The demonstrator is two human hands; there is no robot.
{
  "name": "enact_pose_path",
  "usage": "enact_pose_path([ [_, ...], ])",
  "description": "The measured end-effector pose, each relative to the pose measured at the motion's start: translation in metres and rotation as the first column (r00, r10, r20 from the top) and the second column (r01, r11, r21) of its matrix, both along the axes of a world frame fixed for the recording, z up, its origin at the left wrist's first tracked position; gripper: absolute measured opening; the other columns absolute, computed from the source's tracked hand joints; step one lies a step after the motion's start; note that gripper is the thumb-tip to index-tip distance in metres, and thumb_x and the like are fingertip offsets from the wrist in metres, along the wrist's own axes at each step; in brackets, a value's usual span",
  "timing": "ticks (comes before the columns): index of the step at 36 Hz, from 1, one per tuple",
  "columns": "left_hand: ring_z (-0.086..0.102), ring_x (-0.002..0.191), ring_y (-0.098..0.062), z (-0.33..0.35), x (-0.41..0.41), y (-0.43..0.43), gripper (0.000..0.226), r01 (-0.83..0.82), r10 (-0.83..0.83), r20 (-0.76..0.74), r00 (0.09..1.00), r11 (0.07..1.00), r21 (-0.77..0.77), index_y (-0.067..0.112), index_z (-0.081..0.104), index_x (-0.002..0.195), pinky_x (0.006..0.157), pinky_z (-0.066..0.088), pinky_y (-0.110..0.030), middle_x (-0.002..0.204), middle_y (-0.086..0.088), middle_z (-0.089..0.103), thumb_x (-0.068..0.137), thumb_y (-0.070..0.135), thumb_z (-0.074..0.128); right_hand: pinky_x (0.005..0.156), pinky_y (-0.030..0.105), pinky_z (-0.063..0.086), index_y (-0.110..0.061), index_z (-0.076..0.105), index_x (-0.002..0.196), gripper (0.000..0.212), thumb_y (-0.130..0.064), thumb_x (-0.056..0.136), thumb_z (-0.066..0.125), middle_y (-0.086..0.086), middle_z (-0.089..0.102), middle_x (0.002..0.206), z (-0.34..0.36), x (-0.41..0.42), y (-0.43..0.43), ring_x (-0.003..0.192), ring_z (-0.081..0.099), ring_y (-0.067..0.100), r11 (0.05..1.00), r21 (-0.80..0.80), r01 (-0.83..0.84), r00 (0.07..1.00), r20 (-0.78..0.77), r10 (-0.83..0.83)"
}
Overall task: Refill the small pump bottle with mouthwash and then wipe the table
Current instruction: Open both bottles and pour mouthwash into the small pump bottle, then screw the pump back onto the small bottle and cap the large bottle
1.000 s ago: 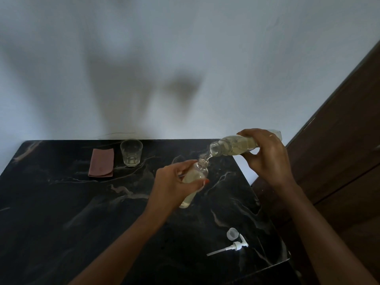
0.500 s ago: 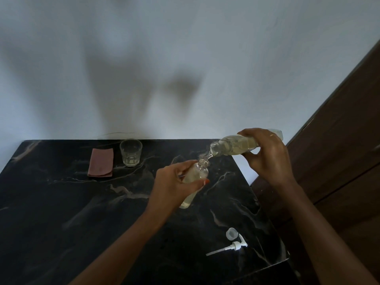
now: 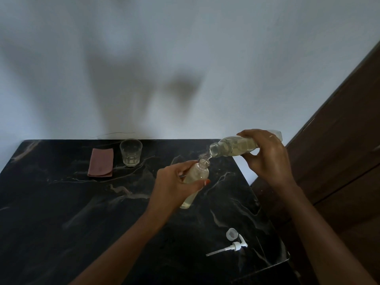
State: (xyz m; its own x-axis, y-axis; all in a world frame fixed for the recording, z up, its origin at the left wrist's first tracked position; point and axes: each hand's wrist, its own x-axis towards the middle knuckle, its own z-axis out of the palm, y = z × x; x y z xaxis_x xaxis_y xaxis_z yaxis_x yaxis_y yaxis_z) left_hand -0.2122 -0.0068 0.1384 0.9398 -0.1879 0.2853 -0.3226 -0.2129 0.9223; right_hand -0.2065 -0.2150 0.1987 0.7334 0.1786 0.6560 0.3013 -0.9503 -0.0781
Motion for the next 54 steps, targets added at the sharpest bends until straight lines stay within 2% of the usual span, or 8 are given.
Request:
enact_pose_path([
  [19, 0.054, 0.076, 0.016, 0.001, -0.004, -0.002, 0.046, 0.030, -0.030, 0.018, 0.999, 0.999, -0.025, 0.017, 0.062, 0.111, 0.072, 0.041, 0.004, 0.093, 0.014, 0.060, 0.068, 0.017, 0.077, 0.081, 0.012, 0.034, -0.005, 0.065, 0.099, 0.041, -0.004, 0.061, 0.081, 0.012, 0.070, 0.095, -0.014, -0.008, 0.008, 0.087, 0.062, 0.021, 0.993, 0.118, 0.004, 0.995, -0.096, 0.007],
  [25, 0.064, 0.082, 0.004, -0.003, -0.005, -0.002, 0.042, 0.021, -0.023, -0.017, 1.000, 0.997, -0.075, 0.020, 0.065, 0.106, 0.078, 0.049, -0.006, 0.093, 0.011, 0.066, 0.066, 0.017, 0.078, 0.082, 0.033, 0.047, -0.008, 0.063, 0.104, 0.044, -0.009, 0.063, 0.081, 0.009, 0.069, 0.101, -0.023, -0.013, 0.013, 0.093, 0.062, 0.027, 0.962, 0.267, 0.050, 0.983, -0.186, 0.001],
  [27, 0.064, 0.086, 0.006, -0.005, -0.005, -0.002, 0.041, 0.032, -0.036, -0.031, 0.999, 0.994, -0.106, 0.024, 0.064, 0.103, 0.075, 0.048, -0.006, 0.092, 0.013, 0.066, 0.065, 0.016, 0.078, 0.081, 0.034, 0.051, -0.009, 0.062, 0.105, 0.045, -0.009, 0.063, 0.081, 0.007, 0.068, 0.100, -0.026, -0.014, 0.015, 0.091, 0.063, 0.025, 0.929, 0.364, 0.070, 0.972, -0.233, 0.018],
  [30, 0.064, 0.089, 0.003, -0.010, -0.006, -0.003, 0.042, 0.034, -0.046, -0.078, 0.996, 0.987, -0.156, 0.024, 0.065, 0.102, 0.076, 0.049, -0.008, 0.094, 0.011, 0.068, 0.064, 0.014, 0.079, 0.071, 0.008, 0.048, -0.011, 0.061, 0.102, 0.043, -0.008, 0.063, 0.080, -0.003, 0.064, 0.090, -0.035, -0.016, 0.020, 0.081, 0.061, 0.011, 0.811, 0.573, 0.118, 0.949, -0.304, 0.077],
  [36, 0.060, 0.088, 0.012, -0.023, -0.011, 0.000, 0.044, 0.077, -0.092, -0.112, 0.989, 0.988, -0.135, 0.033, 0.057, 0.099, 0.074, 0.046, -0.003, 0.092, 0.020, 0.062, 0.066, 0.013, 0.077, 0.068, 0.006, 0.050, -0.017, 0.057, 0.096, 0.043, -0.003, 0.062, 0.078, -0.003, 0.062, 0.092, -0.072, -0.022, 0.028, 0.083, 0.059, 0.002, 0.575, 0.784, 0.233, 0.907, -0.389, 0.163],
  [42, 0.065, 0.093, -0.002, -0.049, -0.013, 0.003, 0.042, 0.075, -0.098, -0.201, 0.975, 0.990, -0.120, 0.032, 0.060, 0.098, 0.080, 0.053, -0.017, 0.099, 0.009, 0.067, 0.066, 0.011, 0.076, 0.056, 0.001, 0.045, -0.009, 0.053, 0.093, 0.036, 0.012, 0.067, 0.067, -0.009, 0.058, 0.082, -0.110, -0.029, 0.033, 0.067, 0.062, -0.007, 0.395, 0.872, 0.291, 0.885, -0.402, 0.237],
  [48, 0.064, 0.096, -0.001, -0.079, -0.019, 0.005, 0.041, 0.107, -0.139, -0.260, 0.955, 0.985, -0.132, 0.034, 0.059, 0.096, 0.078, 0.049, -0.011, 0.098, 0.011, 0.068, 0.069, 0.005, 0.072, 0.060, 0.009, 0.051, -0.022, 0.056, 0.081, 0.039, 0.010, 0.065, 0.071, -0.007, 0.062, 0.083, -0.154, -0.032, 0.026, 0.079, 0.061, 0.007, 0.322, 0.866, 0.383, 0.846, -0.469, 0.256],
  [54, 0.062, 0.093, 0.006, -0.114, -0.021, 0.005, 0.046, 0.043, -0.077, -0.321, 0.944, 0.993, -0.111, 0.034, 0.059, 0.094, 0.077, 0.048, -0.008, 0.092, 0.015, 0.067, 0.066, 0.001, 0.074, 0.062, 0.006, 0.049, -0.008, 0.057, 0.092, 0.039, 0.011, 0.062, 0.072, 0.003, 0.061, 0.094, -0.191, -0.031, 0.020, 0.086, 0.059, 0.013, 0.353, 0.818, 0.454, 0.787, -0.554, 0.272],
])
